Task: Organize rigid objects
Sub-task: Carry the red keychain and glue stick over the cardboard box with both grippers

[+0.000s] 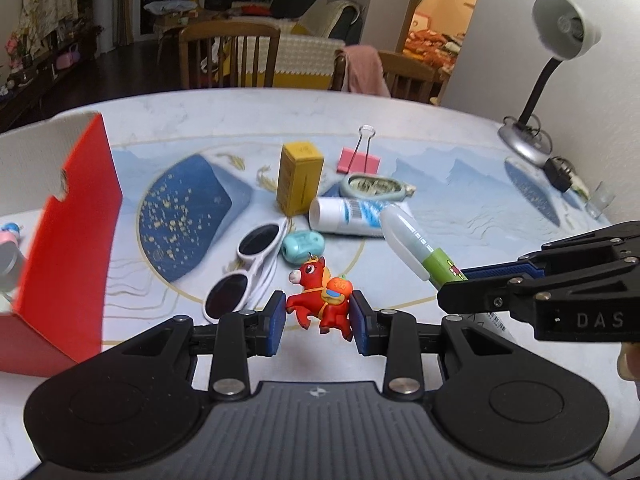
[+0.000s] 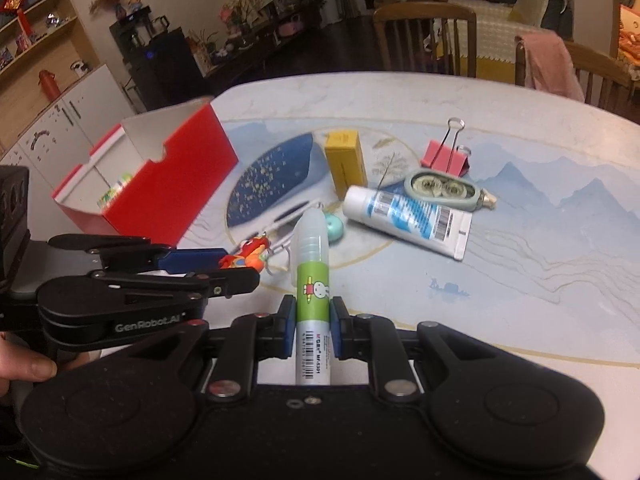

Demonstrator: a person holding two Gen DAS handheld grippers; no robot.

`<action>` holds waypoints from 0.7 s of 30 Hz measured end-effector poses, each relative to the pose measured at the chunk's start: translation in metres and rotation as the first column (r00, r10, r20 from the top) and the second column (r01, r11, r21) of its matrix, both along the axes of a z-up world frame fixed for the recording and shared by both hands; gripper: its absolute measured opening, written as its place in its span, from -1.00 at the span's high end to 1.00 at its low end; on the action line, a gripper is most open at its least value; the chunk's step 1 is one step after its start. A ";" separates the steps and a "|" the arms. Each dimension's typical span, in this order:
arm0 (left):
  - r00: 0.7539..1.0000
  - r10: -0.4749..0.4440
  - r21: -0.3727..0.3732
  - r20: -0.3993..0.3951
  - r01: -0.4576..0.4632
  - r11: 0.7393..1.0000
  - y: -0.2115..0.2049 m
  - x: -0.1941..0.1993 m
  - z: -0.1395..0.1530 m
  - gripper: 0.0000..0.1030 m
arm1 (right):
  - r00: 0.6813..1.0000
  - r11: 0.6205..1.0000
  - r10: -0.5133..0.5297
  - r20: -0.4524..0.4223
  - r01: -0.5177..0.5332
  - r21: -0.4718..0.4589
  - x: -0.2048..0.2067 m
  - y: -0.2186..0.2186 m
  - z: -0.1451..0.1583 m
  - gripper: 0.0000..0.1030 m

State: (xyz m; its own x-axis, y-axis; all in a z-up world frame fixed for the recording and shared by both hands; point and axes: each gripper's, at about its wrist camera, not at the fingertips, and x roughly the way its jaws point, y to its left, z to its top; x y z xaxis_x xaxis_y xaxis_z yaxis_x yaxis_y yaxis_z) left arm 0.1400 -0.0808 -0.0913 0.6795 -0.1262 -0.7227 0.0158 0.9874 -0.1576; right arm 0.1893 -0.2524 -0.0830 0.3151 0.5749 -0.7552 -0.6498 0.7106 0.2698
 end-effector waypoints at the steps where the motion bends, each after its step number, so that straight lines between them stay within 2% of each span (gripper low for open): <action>1: 1.000 -0.003 -0.001 0.009 0.003 1.000 0.002 -0.003 0.004 0.36 | 1.000 1.000 -0.008 0.002 0.008 0.005 -0.001 0.000 0.003 0.68; 11: 0.998 0.002 0.005 0.068 -0.002 1.000 0.044 -0.023 0.045 0.35 | 0.998 0.998 -0.041 0.038 0.040 0.042 -0.021 0.019 0.039 0.68; 21: 0.996 0.023 0.016 0.082 -0.024 1.000 0.104 -0.037 0.070 0.35 | 0.997 0.999 -0.023 0.077 0.019 0.051 -0.044 0.073 0.064 0.68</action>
State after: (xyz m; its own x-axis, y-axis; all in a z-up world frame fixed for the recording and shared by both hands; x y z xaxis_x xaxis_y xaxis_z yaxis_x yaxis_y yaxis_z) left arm 0.1033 0.0234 -0.0213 0.7390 -0.0979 -0.6666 0.0047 0.9901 -0.1402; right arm 0.1451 -0.1792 -0.0190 0.3835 0.6042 -0.6985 -0.6555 0.7109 0.2550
